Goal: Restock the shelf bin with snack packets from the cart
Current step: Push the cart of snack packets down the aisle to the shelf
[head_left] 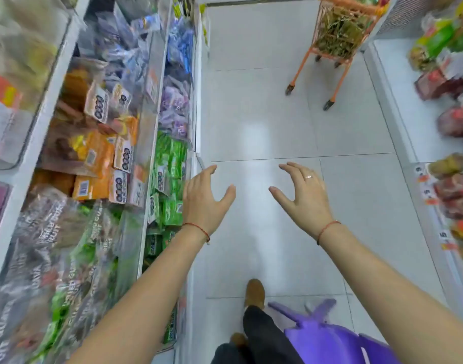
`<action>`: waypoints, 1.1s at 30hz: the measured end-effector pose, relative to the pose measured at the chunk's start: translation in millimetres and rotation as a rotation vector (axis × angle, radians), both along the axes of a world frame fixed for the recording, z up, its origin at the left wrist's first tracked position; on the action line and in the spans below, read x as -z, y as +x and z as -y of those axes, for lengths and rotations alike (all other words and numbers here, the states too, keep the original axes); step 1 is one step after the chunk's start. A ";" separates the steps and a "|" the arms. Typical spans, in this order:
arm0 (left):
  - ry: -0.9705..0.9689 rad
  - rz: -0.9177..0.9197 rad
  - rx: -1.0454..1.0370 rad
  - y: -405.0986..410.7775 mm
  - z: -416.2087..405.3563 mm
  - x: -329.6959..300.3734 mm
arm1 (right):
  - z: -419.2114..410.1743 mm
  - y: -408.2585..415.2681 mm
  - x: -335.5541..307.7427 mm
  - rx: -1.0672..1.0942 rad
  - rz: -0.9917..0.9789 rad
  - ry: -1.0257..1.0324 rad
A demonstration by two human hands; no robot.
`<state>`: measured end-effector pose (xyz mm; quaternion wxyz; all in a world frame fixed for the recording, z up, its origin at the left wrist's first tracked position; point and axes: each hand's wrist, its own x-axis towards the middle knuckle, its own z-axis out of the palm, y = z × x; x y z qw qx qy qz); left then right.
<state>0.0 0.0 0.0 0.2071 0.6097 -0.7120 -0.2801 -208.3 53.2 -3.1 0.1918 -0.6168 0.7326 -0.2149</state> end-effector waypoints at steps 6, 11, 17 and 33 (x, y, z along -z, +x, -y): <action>0.039 0.037 0.027 -39.5 56.8 -0.4 | 46.1 -42.1 1.2 0.041 -0.079 0.046; 0.082 0.027 0.083 -81.0 135.9 2.9 | 110.3 -71.3 2.1 0.108 -0.045 0.087; 0.143 0.060 0.118 -133.8 240.3 8.6 | 208.7 -116.1 -1.2 0.194 0.002 0.150; 0.177 0.104 0.310 -388.9 520.8 18.8 | 451.5 -356.1 3.5 0.400 0.104 0.188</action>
